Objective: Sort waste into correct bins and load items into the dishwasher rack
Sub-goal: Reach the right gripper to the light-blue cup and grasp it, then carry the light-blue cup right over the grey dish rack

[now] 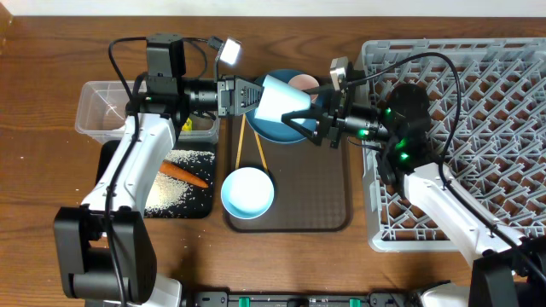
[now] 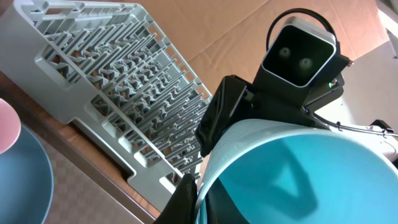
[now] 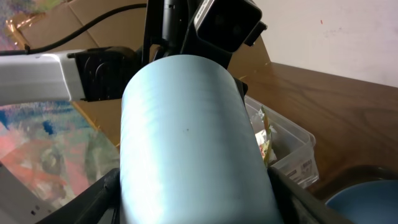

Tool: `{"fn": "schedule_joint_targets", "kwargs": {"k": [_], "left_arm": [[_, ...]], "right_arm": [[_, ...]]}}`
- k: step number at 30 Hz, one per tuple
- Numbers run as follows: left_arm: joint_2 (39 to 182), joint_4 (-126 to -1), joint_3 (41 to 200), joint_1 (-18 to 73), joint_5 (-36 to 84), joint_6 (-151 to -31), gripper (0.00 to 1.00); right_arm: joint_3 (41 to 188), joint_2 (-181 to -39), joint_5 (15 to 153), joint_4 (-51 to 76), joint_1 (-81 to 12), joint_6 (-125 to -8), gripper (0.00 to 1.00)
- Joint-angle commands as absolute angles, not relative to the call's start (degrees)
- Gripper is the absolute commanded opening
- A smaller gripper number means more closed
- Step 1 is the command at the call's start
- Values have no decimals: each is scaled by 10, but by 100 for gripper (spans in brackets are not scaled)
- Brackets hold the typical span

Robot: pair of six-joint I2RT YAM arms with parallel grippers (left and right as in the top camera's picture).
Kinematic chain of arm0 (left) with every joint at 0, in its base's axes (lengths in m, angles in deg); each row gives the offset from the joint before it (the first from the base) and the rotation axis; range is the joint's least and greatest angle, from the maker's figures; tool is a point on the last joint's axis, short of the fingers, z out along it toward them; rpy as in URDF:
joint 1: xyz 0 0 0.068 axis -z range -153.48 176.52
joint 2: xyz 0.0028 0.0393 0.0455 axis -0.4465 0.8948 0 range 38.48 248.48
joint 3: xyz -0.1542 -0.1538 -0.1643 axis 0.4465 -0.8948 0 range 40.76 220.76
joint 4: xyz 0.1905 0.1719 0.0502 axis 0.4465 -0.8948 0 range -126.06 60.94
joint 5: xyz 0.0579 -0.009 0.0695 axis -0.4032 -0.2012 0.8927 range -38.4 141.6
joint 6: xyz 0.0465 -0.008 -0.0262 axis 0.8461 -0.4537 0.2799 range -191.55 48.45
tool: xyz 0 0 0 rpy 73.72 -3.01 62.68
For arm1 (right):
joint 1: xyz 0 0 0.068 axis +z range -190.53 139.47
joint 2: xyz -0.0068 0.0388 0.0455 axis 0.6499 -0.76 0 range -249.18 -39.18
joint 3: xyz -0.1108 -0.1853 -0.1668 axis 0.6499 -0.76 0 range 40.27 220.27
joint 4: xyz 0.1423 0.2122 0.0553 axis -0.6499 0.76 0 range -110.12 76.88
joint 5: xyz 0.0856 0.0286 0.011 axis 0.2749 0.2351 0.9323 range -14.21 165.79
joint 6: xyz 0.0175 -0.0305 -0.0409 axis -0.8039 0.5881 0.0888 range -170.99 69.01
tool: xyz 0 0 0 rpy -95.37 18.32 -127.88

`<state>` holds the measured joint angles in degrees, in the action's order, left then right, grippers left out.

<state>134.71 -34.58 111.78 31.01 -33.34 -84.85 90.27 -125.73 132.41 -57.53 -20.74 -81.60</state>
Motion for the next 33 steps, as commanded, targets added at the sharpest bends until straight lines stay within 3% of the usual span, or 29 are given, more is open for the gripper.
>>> {"fn": "schedule_joint_targets", "kwargs": {"k": [1, 5, 8, 15, 20, 33], "left_arm": [[1347, -343, 1122, 308, -332, -847, 7], [1347, -343, 1122, 308, -328, -847, 8], [1347, -343, 1122, 308, -313, -847, 22], [1347, -343, 1122, 308, -265, -847, 34], [1347, -343, 1122, 308, -235, -847, 36], [1347, -345, 1122, 308, -224, -847, 36]], "right_arm": [[911, -1258, 1327, -579, -201, -814, 53], [911, -1258, 1328, -592, -201, -814, 48], [911, -1258, 1330, -596, -202, -809, 43], [911, -1258, 1353, -596, -216, -809, 39], [911, -1258, 1374, -594, -237, -809, 32], [911, -1258, 1384, -542, -317, -811, 30]]}}
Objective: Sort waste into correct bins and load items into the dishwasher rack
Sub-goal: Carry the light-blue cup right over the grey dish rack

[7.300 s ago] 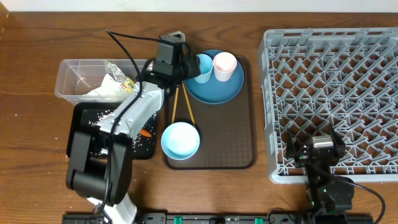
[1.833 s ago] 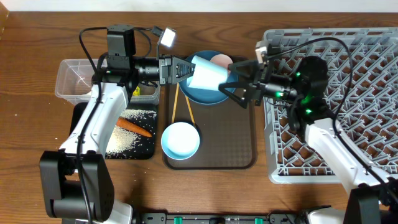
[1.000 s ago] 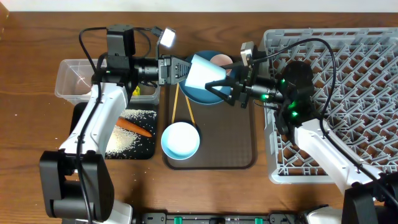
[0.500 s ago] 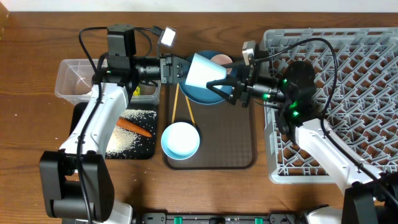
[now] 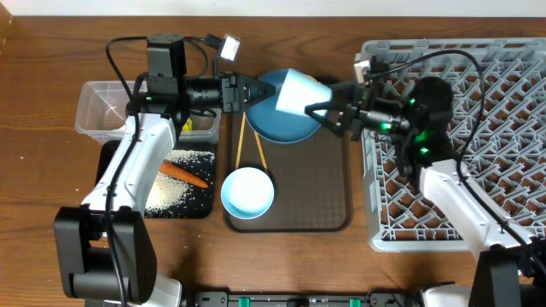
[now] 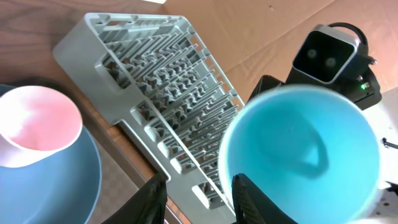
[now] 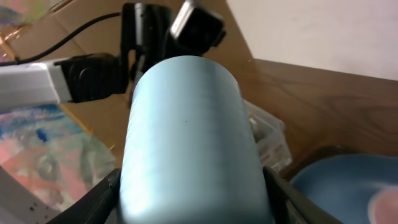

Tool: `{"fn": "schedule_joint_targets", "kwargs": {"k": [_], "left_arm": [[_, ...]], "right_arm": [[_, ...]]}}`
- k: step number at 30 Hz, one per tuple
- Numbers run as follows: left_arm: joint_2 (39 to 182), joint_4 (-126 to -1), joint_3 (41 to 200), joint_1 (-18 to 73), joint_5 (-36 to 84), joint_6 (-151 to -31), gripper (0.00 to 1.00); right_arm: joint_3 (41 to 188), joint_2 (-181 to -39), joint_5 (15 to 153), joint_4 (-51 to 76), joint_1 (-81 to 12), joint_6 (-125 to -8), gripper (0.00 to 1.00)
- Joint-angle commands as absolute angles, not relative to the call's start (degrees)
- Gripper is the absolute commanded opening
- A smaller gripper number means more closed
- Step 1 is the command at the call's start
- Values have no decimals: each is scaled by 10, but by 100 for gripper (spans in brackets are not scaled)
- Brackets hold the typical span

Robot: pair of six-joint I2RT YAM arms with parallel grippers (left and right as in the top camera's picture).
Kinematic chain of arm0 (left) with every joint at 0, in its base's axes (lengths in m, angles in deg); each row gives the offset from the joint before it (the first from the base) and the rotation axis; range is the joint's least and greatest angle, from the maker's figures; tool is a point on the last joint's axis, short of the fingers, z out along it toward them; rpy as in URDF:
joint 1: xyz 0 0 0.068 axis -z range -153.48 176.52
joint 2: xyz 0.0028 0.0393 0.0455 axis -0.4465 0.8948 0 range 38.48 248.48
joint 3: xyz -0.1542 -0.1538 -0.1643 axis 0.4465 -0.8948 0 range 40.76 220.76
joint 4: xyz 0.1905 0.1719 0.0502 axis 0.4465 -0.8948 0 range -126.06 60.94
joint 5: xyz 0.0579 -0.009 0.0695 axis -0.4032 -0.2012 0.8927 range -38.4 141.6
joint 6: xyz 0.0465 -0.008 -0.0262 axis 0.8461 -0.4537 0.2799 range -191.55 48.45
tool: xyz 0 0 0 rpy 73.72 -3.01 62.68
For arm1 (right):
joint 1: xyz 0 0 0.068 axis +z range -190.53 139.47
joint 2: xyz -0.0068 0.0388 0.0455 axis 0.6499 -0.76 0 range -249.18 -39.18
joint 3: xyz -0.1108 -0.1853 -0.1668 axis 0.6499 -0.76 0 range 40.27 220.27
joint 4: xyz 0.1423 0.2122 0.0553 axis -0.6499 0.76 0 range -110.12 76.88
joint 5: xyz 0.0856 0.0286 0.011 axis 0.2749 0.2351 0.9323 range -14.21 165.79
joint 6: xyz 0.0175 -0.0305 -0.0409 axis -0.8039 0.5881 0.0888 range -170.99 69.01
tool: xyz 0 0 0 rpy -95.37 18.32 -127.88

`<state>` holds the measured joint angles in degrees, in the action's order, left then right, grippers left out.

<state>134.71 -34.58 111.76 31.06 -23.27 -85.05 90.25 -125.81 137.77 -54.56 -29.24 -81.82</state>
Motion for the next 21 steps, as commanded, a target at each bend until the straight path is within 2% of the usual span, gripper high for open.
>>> {"fn": "schedule_joint_targets", "kwargs": {"k": [1, 4, 14, 21], "left_arm": [[1347, -346, 1122, 308, -224, -847, 36], [1347, -348, 1122, 308, -224, -847, 36], [1347, -350, 1122, 308, -224, -847, 36], [1347, -350, 1122, 308, -223, -847, 36]], "right_arm": [[911, -1258, 1378, -536, -327, -807, 28], [911, -1258, 1356, -514, -358, -797, 25], [913, -1258, 1303, -402, -480, -715, 24], [973, -1258, 1297, -240, -562, -670, 22]]}}
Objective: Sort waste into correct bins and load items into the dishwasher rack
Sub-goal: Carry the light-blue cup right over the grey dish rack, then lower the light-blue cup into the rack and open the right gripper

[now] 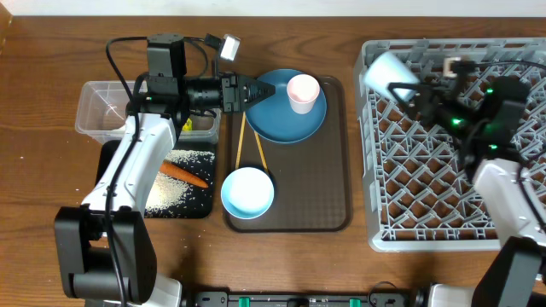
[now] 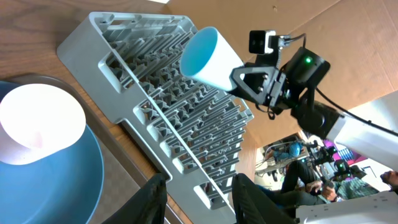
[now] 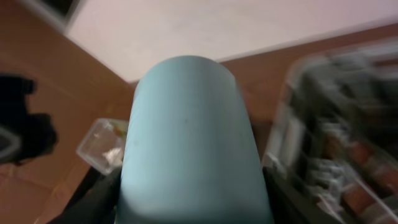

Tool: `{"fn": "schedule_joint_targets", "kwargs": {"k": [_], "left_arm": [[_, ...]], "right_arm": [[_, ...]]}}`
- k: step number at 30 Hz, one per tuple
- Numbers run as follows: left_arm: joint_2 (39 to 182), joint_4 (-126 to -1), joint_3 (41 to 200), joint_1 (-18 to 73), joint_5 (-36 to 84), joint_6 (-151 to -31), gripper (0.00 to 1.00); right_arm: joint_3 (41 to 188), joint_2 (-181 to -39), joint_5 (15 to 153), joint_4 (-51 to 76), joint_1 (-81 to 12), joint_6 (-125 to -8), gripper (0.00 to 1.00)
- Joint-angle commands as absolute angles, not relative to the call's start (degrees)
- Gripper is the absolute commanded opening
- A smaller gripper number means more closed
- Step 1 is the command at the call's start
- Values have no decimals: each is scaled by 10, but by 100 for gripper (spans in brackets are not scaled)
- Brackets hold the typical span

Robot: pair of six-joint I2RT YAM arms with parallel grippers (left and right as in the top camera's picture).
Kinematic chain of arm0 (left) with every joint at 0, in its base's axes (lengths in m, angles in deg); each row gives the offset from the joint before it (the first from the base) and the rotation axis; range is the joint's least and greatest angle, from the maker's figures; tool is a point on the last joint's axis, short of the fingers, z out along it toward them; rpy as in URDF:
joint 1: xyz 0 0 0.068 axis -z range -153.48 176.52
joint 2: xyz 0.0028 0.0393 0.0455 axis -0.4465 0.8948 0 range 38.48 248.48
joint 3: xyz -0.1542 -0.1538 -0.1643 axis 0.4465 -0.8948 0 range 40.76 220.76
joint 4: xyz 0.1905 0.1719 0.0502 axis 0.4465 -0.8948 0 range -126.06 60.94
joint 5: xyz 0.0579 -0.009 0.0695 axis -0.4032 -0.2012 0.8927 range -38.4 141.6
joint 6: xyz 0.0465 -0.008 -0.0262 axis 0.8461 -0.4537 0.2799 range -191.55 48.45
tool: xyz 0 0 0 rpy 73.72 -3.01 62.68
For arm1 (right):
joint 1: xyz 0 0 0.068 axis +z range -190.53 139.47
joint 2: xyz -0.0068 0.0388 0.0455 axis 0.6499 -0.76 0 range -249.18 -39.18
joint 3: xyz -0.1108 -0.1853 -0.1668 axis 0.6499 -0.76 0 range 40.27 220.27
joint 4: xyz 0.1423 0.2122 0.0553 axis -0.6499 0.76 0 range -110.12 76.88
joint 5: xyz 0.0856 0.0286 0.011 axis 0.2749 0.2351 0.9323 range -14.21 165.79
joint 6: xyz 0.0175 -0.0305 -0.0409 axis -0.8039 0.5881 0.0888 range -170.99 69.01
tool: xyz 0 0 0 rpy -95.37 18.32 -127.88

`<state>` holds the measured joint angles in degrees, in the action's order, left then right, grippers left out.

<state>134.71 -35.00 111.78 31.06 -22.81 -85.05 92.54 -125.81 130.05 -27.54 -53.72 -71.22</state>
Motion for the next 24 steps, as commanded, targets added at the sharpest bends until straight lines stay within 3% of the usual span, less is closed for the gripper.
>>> {"fn": "schedule_joint_targets", "kwargs": {"k": [1, 6, 11, 20, 24], "left_arm": [[1347, -350, 1122, 308, -222, -847, 36], [1347, -350, 1122, 308, -222, -847, 36], [1347, -350, 1122, 308, -222, -847, 36], [1347, -355, 1122, 308, -222, -847, 36], [1347, -377, 1122, 308, -185, -847, 36]], "right_arm": [[987, -1258, 1293, -210, -568, -660, 22], [1123, -1256, 1183, 65, -575, -567, 21], [1269, -1256, 989, 328, -544, -512, 20], [1330, -1258, 940, 600, -522, -487, 15], [1314, -1258, 936, 670, -517, -473, 7]]}}
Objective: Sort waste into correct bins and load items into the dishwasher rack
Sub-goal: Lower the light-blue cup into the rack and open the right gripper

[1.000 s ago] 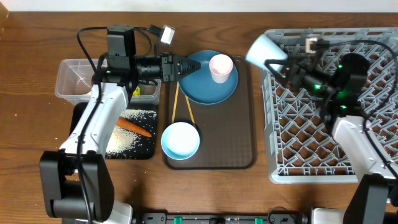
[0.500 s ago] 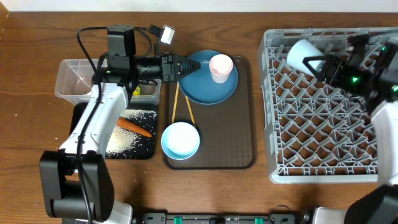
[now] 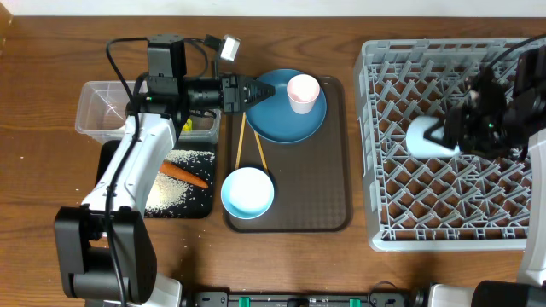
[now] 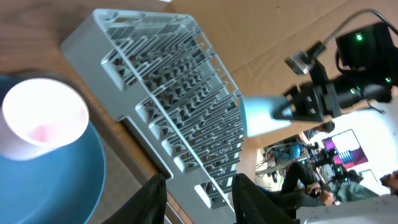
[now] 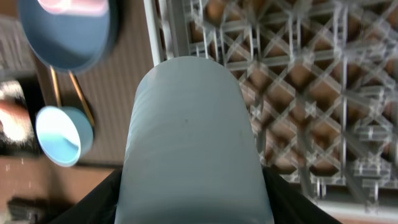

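Observation:
A light blue cup (image 3: 422, 136) lies sideways in my right gripper (image 3: 437, 136), which is shut on it just above the grey dishwasher rack (image 3: 384, 230). It fills the right wrist view as the cup (image 5: 193, 143) over the rack grid (image 5: 298, 93). My left gripper (image 3: 246, 92) stands open and empty at the left rim of the blue plate (image 3: 277, 119), its fingers (image 4: 155, 199) apart. A pink cup (image 3: 303, 90) stands on that plate.
A brown tray (image 3: 316, 196) holds the plate, a light blue bowl (image 3: 247, 192) and chopsticks (image 3: 241, 141). At the left are a clear bin (image 3: 107, 107) and a black tray (image 3: 115, 158) with rice and a carrot (image 3: 183, 175).
My right gripper has carried the light blue cup from above the rack's far left corner to low over the rack's middle left. The left arm has not moved.
Both grippers were on the light blue cup above the blue plate. Then the left gripper stood open and the right one alone held the cup. Then the cup was over the rack's far left corner, and now it is low over the rack.

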Tool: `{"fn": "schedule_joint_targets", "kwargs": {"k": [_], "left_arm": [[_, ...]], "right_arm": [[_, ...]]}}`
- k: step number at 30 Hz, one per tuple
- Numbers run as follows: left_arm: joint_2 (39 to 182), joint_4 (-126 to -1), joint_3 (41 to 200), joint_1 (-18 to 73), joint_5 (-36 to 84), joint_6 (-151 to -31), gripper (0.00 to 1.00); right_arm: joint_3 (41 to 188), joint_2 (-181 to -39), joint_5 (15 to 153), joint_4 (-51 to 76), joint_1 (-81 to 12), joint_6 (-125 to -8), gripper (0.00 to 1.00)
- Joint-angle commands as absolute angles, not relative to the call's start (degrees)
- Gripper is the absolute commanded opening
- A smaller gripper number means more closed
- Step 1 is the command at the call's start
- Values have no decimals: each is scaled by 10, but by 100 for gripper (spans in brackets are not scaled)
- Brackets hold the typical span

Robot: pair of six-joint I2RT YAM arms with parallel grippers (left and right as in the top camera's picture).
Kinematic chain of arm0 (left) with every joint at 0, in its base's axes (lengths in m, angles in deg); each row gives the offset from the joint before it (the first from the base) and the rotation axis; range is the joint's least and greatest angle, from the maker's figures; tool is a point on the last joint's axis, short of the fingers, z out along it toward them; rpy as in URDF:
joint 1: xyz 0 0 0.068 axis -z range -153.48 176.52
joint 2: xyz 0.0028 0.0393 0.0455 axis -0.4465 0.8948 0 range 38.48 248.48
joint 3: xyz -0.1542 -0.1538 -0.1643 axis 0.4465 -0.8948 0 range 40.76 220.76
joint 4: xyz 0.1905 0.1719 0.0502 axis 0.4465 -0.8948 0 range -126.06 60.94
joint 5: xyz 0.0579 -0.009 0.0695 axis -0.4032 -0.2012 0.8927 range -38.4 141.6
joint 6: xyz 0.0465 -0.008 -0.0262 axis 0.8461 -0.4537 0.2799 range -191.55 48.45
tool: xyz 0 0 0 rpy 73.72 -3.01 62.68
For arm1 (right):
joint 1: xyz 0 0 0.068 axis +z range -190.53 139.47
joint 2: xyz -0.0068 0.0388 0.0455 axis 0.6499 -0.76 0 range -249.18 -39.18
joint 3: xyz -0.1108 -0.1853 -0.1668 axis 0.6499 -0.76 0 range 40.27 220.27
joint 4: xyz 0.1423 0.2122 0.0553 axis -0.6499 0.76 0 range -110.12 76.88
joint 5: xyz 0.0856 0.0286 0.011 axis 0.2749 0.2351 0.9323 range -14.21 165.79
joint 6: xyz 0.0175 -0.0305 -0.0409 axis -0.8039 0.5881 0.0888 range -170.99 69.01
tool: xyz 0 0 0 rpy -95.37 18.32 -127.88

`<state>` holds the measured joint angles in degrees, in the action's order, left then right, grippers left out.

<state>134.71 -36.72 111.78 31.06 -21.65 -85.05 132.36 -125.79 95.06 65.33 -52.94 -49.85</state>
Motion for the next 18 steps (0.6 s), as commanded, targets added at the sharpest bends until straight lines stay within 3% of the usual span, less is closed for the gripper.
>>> {"fn": "schedule_joint_targets", "kwargs": {"k": [1, 7, 18], "left_arm": [[1347, -387, 1122, 308, -165, -847, 36], [1347, -432, 1122, 308, -85, -847, 36], [1347, -436, 1122, 308, -76, -847, 36]], "right_arm": [[1308, -1258, 936, 681, -513, -472, 7], [1254, -1258, 922, 670, -480, -481, 5], [1160, -1258, 789, 625, -422, -578, 5]]}}
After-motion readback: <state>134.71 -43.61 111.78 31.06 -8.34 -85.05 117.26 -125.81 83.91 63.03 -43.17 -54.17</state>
